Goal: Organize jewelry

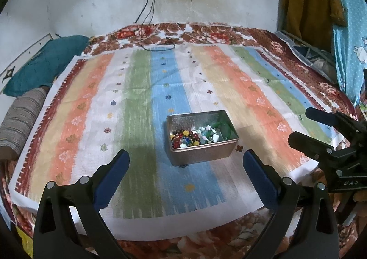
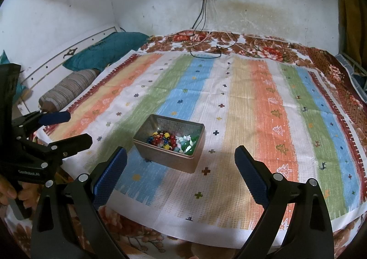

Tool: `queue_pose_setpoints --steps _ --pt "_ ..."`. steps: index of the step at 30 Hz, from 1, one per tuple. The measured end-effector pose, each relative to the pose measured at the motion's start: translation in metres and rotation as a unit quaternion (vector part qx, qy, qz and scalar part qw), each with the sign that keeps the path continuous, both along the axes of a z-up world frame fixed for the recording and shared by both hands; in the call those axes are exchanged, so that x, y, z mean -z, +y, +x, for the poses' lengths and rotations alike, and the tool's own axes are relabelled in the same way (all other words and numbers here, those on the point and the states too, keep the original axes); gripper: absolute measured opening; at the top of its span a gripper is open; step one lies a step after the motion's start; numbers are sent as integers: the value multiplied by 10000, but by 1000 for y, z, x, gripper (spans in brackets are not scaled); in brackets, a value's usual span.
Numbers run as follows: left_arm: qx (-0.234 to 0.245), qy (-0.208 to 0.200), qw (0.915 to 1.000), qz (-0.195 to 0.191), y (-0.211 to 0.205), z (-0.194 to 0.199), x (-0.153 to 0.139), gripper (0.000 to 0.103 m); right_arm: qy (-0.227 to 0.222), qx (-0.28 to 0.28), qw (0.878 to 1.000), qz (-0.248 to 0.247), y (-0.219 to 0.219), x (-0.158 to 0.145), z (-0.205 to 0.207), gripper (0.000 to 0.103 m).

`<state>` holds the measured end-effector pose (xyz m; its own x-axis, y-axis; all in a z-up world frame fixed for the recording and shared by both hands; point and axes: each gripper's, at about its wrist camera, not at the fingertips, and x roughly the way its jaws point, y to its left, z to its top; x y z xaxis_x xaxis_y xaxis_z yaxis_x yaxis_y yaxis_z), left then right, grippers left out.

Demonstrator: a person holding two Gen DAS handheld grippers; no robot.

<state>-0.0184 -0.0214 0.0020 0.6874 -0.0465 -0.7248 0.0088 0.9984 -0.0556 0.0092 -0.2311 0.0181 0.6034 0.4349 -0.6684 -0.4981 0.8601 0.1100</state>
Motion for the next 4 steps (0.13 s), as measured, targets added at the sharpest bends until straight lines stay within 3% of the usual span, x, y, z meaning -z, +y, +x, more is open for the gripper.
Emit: queue_pose_setpoints --steps 4 --pt "15 38 10000 -81 -1 1 0 97 0 -1 10000 -11 0 0 0 95"
